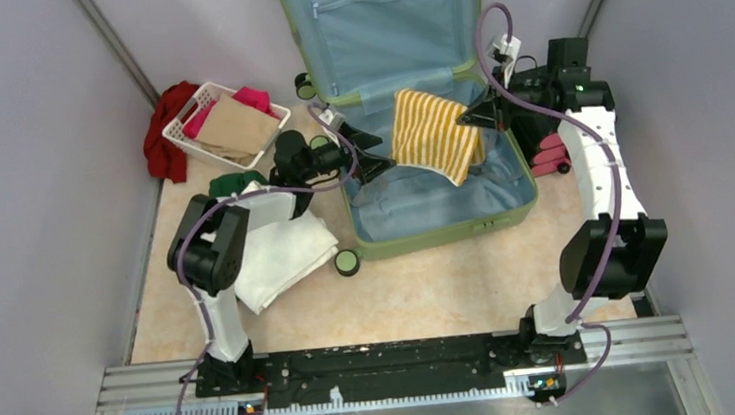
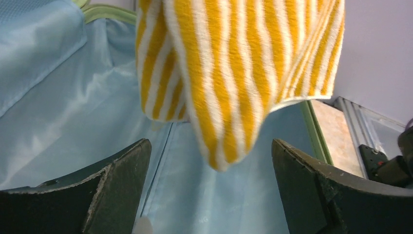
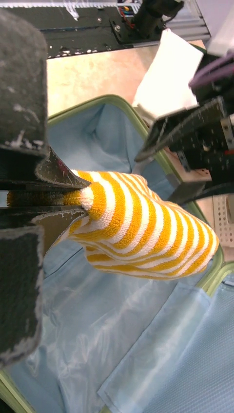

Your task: Open, take out, and arrange the luggage

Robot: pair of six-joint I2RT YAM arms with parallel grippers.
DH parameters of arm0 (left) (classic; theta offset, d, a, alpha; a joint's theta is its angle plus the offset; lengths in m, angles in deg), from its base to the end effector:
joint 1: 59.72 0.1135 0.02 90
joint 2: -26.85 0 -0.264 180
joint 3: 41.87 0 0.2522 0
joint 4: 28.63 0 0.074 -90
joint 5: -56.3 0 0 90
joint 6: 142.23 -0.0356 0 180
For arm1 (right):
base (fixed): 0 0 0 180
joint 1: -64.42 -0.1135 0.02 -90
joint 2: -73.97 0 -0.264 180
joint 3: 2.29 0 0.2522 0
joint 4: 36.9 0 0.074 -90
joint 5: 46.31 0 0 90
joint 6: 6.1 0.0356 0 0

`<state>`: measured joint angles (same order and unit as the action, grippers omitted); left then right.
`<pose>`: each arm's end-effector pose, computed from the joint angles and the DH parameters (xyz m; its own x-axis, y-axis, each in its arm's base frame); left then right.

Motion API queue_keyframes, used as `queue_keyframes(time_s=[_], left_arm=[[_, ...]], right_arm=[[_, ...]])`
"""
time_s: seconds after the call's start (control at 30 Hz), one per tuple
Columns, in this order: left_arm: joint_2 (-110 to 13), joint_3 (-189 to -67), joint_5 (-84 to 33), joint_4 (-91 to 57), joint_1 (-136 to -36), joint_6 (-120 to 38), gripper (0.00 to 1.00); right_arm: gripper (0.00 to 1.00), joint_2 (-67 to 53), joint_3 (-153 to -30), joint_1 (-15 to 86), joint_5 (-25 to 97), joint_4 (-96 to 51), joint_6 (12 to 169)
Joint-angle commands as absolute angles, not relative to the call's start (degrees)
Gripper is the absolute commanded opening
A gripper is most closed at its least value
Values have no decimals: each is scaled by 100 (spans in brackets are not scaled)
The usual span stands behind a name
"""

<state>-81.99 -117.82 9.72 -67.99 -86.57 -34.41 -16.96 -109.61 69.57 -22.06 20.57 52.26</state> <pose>0.3603 -0.2098 0.2377 -0.1912 -0.1524 -0.9697 0.9232 0.3077 -0.2303 0.3346 0.0024 0.3904 -0.2174 -0.1967 -0.9560 -0.8947 0.4317 0.1147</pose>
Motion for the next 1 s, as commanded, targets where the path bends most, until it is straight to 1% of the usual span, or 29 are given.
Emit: queue_keyframes(time_s=[0.0, 0.1, 0.33, 0.57, 0.63, 0.73, 0.8, 0.83, 0.9, 0.93, 0.97], left_arm=[[-8776, -12360, 1967, -8377, -8503, -2532, 99], [-9149, -12586, 2249, -9123, -8503, -1954, 99], [-9806, -13180, 2700, -10264, -8512, -1075, 99], [-10137, -13887, 3233, -10667, -8724, -263, 99], [-10177, -13976, 3299, -10939, -8747, 56, 95], [-10227, -14007, 3336, -11321, -8770, 529, 84], [-10316, -14059, 3354, -11641, -8821, 883, 71], [-10367, -14102, 3346, -11737, -8851, 1049, 61], [-10453, -14206, 3356, -11749, -8898, 1269, 30], [-10463, -14218, 3402, -11758, -8904, 1346, 17], [-10444, -14174, 3441, -11761, -8907, 1393, 7]], right_arm=[[0, -1208, -11269, 6995, -2807, 2376, 4703], [0, -1022, -11219, 6987, -2957, 2535, 4540], [0, -637, -11021, 6810, -3168, 2896, 4181], [0, -440, -10790, 6670, -3126, 2836, 4250], [0, -420, -10774, 6668, -3084, 2838, 4255], [0, -412, -10731, 6666, -3023, 2790, 4268], [0, -423, -10700, 6666, -3030, 2724, 4319], [0, -423, -10689, 6668, -3026, 2646, 4374], [0, -408, -10639, 6669, -2995, 2483, 4506], [0, -394, -10625, 6665, -2963, 2397, 4577], [0, -374, -10595, 6669, -2913, 2309, 4658]])
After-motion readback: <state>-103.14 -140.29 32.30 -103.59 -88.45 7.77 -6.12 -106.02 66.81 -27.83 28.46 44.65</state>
